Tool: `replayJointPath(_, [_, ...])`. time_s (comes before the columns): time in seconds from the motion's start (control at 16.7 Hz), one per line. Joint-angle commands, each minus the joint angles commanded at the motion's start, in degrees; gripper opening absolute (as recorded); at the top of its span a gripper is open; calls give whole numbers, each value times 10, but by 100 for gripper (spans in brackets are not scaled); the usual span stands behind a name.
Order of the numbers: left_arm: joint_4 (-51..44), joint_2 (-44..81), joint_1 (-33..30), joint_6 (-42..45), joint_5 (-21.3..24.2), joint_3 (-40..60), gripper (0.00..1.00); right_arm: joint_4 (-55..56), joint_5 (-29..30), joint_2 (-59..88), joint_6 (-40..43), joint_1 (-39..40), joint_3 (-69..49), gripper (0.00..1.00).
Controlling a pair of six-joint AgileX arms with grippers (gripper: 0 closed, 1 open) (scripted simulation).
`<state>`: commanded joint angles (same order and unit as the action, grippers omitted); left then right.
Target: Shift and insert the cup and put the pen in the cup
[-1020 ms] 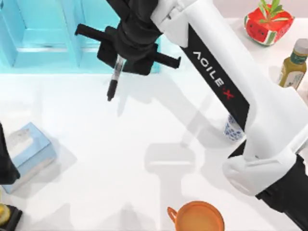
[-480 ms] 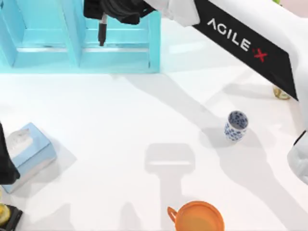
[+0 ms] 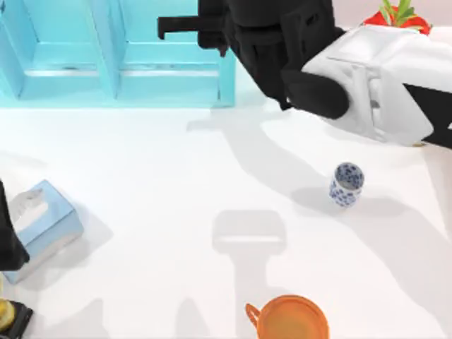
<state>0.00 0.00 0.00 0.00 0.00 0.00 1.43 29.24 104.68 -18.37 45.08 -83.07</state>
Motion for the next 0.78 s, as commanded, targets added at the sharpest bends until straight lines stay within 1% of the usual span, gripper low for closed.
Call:
replayJointPath(0.24, [0,0,0,0,0,0,100,215,57,-146,82,3,273,0])
replayJointPath(0.42, [0,0,0,0,0,0,100,345,91,-235,131,5,439,0])
replayJointPath(0.6, [0,0,0,0,0,0,100,442,114,-302,168,8,558,0])
replayJointPath(0.78, [0,0,0,0,0,0,100,498,126,-341,188,10,623,0])
